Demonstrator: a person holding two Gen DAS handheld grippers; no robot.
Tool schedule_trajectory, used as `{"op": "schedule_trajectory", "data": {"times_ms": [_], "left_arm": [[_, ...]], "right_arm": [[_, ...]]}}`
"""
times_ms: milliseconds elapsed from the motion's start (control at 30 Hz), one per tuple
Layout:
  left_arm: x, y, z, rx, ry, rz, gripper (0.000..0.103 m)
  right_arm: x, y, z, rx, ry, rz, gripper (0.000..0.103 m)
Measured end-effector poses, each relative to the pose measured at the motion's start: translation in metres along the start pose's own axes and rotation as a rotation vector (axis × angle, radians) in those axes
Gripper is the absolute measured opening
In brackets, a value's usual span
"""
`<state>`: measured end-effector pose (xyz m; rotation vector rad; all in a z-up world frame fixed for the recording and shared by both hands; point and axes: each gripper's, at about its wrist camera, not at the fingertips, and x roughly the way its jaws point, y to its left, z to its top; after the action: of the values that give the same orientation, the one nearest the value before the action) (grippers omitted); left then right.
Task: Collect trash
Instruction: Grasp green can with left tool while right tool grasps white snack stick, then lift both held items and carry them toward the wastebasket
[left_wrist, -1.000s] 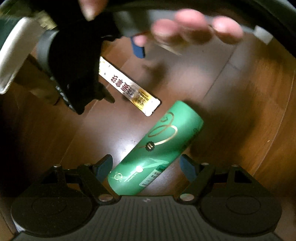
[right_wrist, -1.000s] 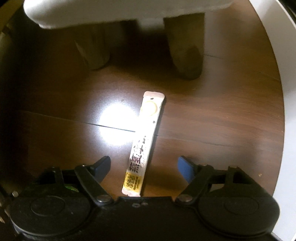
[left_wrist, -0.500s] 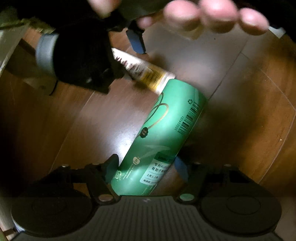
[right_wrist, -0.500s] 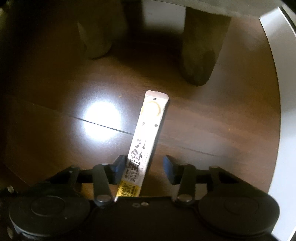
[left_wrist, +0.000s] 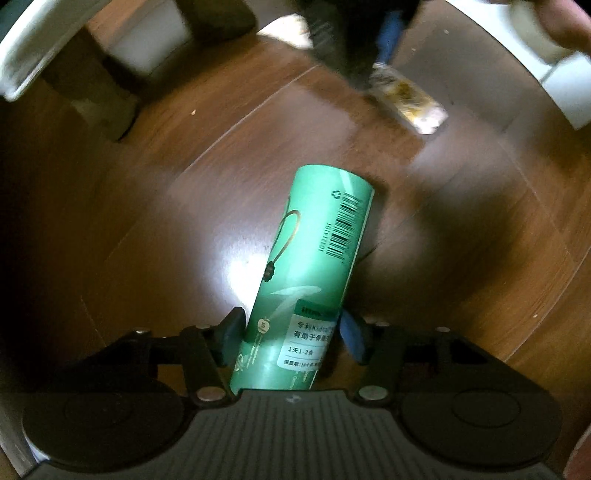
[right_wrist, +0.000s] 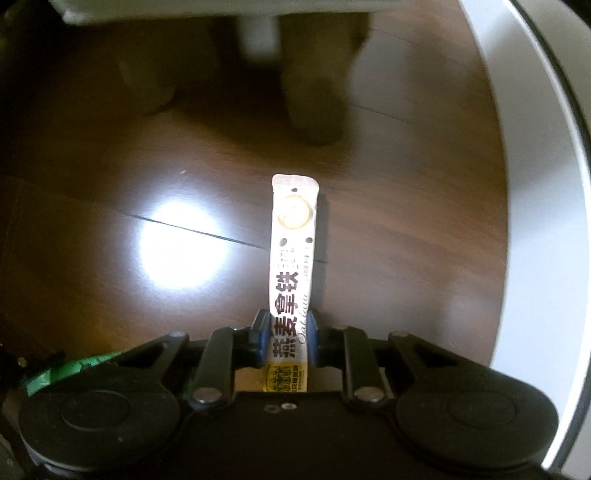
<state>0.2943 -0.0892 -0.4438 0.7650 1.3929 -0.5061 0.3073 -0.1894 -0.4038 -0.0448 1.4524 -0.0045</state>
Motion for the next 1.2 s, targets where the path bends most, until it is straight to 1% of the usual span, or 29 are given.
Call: {"op": "schedule_trajectory", "data": {"times_ms": [67, 133, 200, 300, 333, 400, 500, 567, 600, 700, 800, 900, 1000, 1100, 1200], "left_arm": [[-0.001, 0.008, 0.002, -0.049, 0.011, -0.025, 0.053], [-0.009, 0.015, 0.005, -0.096, 0.011, -0.052, 0.053], [-0.019, 0.024, 0.006, -0.136, -0.009, -0.068, 0.052], [-0.043, 0.037, 0.016, -0.211, -0.049, -0.099, 0.049], [-0.051, 0.039, 0.018, -0.227, -0.06, -0.097, 0.048], [-0.062, 0.045, 0.023, -0.254, -0.073, -0.071, 0.046], [-0.071, 0.058, 0.027, -0.302, -0.076, -0.073, 0.046], [-0.072, 0.068, 0.027, -0.338, -0.075, -0.089, 0.046], [-0.073, 0.073, 0.022, -0.361, -0.078, -0.096, 0.046], [-0.078, 0.088, 0.021, -0.437, -0.069, -0.132, 0.046], [-0.094, 0.101, 0.02, -0.486, -0.075, -0.139, 0.046], [-0.109, 0.113, 0.021, -0.53, -0.093, -0.171, 0.046], [-0.132, 0.12, 0.023, -0.556, -0.13, -0.185, 0.046], [-0.169, 0.125, 0.027, -0.58, -0.175, -0.195, 0.046], [-0.209, 0.13, 0.035, -0.594, -0.253, -0.205, 0.046]], "right_arm": [[-0.01, -0.009, -0.006, 0.029, -0.011, 0.009, 0.019], [-0.02, -0.021, -0.01, 0.079, -0.019, 0.038, 0.019], [-0.043, -0.035, -0.01, 0.13, -0.037, 0.054, 0.019], [-0.07, -0.046, -0.009, 0.185, -0.096, 0.089, 0.019], [-0.08, -0.05, -0.006, 0.193, -0.113, 0.094, 0.019], [-0.101, -0.054, -0.01, 0.205, -0.154, 0.098, 0.019], [-0.129, -0.055, -0.02, 0.203, -0.201, 0.095, 0.019], [-0.141, -0.058, -0.025, 0.213, -0.219, 0.113, 0.019], [-0.145, -0.062, -0.025, 0.215, -0.228, 0.116, 0.019], [-0.16, -0.068, -0.029, 0.235, -0.251, 0.121, 0.019], [-0.172, -0.072, -0.028, 0.265, -0.268, 0.132, 0.019], [-0.187, -0.074, -0.035, 0.248, -0.294, 0.132, 0.019], [-0.204, -0.073, -0.037, 0.253, -0.323, 0.148, 0.019], [-0.225, -0.075, -0.037, 0.262, -0.368, 0.161, 0.019], [-0.251, -0.078, -0.034, 0.266, -0.415, 0.177, 0.019]]}}
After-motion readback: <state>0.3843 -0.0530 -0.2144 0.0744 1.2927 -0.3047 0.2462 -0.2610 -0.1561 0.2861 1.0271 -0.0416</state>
